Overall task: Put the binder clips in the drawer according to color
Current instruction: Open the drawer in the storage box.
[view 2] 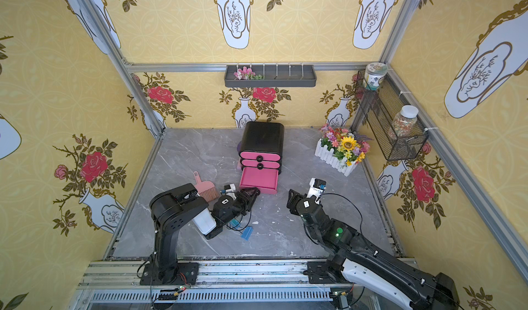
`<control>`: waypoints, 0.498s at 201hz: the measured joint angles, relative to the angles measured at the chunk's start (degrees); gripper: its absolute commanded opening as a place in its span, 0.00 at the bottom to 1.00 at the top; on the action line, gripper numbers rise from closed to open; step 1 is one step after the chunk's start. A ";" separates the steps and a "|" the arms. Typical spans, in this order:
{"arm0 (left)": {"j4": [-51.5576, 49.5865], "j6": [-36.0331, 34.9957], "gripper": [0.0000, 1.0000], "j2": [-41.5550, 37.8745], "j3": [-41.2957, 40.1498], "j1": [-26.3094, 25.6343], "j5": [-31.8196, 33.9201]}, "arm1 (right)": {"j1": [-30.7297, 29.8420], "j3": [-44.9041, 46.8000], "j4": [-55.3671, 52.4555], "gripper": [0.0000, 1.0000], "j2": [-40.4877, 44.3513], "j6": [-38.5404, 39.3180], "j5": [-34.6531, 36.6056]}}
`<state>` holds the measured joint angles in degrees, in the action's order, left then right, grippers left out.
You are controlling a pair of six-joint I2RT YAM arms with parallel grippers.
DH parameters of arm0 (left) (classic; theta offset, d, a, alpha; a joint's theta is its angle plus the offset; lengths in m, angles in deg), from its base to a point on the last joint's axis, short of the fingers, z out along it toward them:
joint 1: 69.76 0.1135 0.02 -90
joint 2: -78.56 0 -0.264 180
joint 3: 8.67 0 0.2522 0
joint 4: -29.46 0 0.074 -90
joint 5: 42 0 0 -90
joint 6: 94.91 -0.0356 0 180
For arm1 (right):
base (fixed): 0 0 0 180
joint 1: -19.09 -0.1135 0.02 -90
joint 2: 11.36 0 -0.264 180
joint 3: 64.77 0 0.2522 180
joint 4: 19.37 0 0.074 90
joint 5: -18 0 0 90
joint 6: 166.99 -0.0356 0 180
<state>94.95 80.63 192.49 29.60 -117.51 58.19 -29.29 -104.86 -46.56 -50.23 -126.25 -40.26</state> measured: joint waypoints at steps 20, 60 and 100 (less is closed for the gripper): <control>-0.22 0.44 0.57 -2.84 -2.49 -0.66 0.87 | 0.00 0.00 0.02 0.75 -0.85 0.00 -0.04; -2.69 0.63 0.57 -7.32 -5.68 -2.58 2.27 | -0.48 -0.98 0.11 0.81 -4.42 0.02 -0.72; -13.38 -1.84 0.56 -19.04 -4.76 -4.74 3.13 | -0.72 -6.21 -0.22 0.83 -12.79 1.70 -4.11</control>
<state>81.57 78.80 173.45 24.84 -122.25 61.32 -30.01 -111.07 -46.78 -63.02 -124.54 -44.37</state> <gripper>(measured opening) 0.565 0.828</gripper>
